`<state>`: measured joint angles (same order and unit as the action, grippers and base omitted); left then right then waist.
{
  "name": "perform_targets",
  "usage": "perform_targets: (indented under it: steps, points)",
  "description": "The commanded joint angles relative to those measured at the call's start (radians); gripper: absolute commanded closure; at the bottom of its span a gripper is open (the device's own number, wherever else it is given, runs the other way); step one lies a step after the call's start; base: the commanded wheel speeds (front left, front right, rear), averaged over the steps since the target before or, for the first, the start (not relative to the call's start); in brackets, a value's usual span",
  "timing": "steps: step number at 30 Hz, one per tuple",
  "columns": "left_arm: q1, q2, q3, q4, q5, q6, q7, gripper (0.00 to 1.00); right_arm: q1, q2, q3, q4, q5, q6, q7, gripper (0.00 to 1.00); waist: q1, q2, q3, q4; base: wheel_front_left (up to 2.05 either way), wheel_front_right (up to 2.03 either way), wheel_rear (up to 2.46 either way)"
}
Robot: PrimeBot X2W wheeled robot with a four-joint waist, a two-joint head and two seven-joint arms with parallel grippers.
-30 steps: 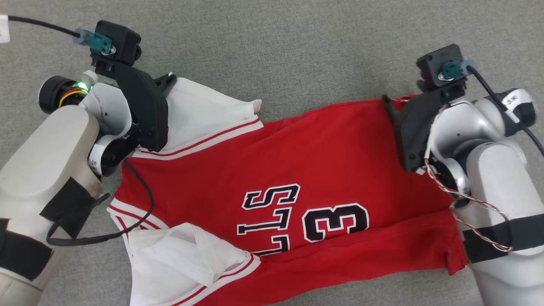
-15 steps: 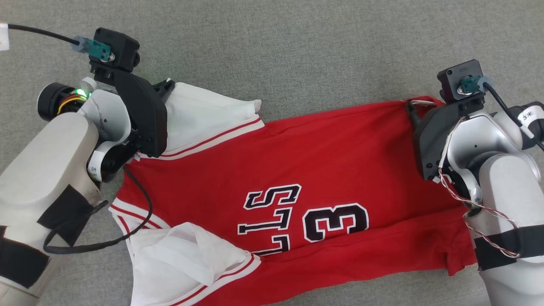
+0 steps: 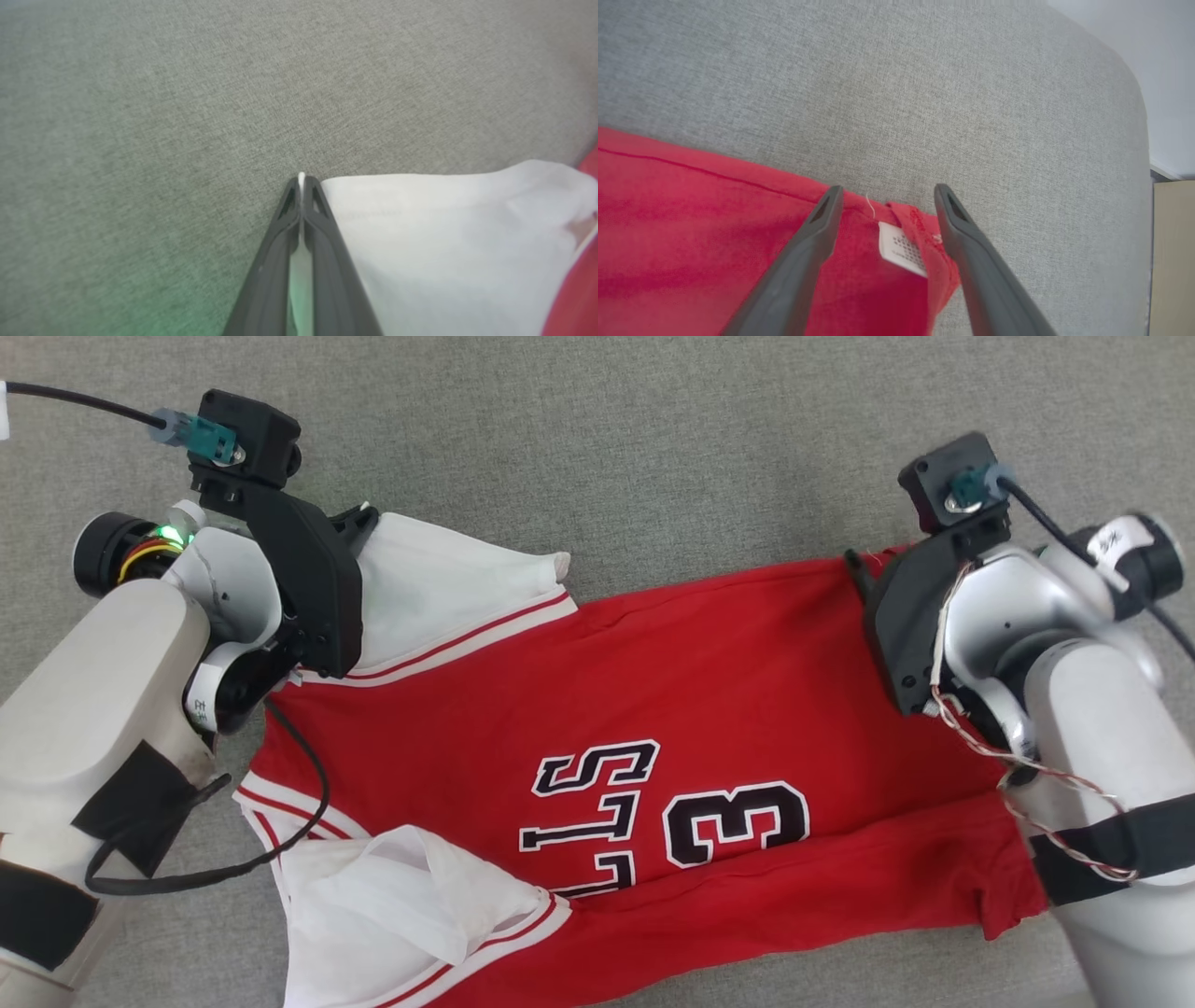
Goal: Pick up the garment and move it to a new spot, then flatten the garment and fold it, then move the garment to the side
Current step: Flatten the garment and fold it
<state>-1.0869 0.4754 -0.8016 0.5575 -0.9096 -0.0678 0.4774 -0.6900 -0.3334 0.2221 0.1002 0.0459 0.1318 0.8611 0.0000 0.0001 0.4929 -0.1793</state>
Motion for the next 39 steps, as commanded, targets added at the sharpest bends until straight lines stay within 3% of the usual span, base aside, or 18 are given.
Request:
perform_targets:
  steps: [1,8,12,13,15,16,24,27,31,39]
  points:
    - [0.021,0.012,-0.005,0.012,0.0,0.008,0.011,1.0,-0.019,-0.015,0.019,-0.018,0.008,-0.002,0.027,0.0,0.0,-0.0001,-0.001,0.0,0.0,0.0,0.0]
    - [0.026,0.0,-0.006,0.0,-0.007,0.016,0.01,1.0,-0.053,-0.123,0.103,-0.069,0.052,-0.002,0.185,0.0,0.0,-0.0001,-0.001,0.002,0.0,0.0,0.0]
    - [0.017,-0.001,-0.007,-0.004,-0.01,0.015,0.01,1.0,-0.05,-0.139,0.089,-0.069,0.065,-0.002,0.174,0.0,0.0,-0.0001,0.007,0.001,0.0,0.0,0.0]
    - [0.014,0.001,-0.006,-0.004,-0.009,0.015,0.009,1.0,-0.052,-0.141,0.085,-0.065,0.066,-0.002,0.167,0.12,0.0,-0.0001,0.009,0.0,0.0,0.0,0.0]
    - [0.01,0.006,-0.004,-0.003,-0.007,0.016,0.003,1.0,-0.057,-0.139,0.077,-0.052,0.068,-0.002,0.156,0.8,0.0,-0.0001,0.012,-0.002,0.0,0.0,0.0]
    - [0.009,0.008,-0.003,-0.003,-0.007,0.016,0.001,1.0,-0.058,-0.132,0.067,-0.045,0.07,-0.002,0.148,1.0,0.0,-0.0001,0.014,-0.003,0.0,0.0,0.0]
    - [-0.014,0.03,0.03,-0.006,0.016,0.029,-0.091,1.0,-0.031,-0.007,-0.143,-0.024,0.085,-0.002,-0.013,1.0,0.0,-0.0001,0.017,-0.002,0.0,0.0,0.0]
    - [-0.02,0.035,0.047,-0.007,0.02,0.031,-0.138,1.0,-0.02,0.115,-0.273,0.003,0.14,-0.002,-0.101,1.0,0.0,-0.0001,0.016,0.0,0.0,0.0,0.0]
    - [-0.02,0.043,0.062,-0.003,0.024,0.033,-0.184,1.0,-0.025,0.196,-0.4,0.048,0.139,-0.002,-0.195,1.0,0.0,-0.0001,0.015,0.006,0.0,0.0,0.0]
    - [-0.002,0.052,0.085,0.006,0.024,0.04,-0.26,1.0,-0.04,0.244,-0.502,0.101,0.1,-0.002,-0.28,1.0,0.0,-0.0001,0.001,0.013,0.0,0.0,0.0]
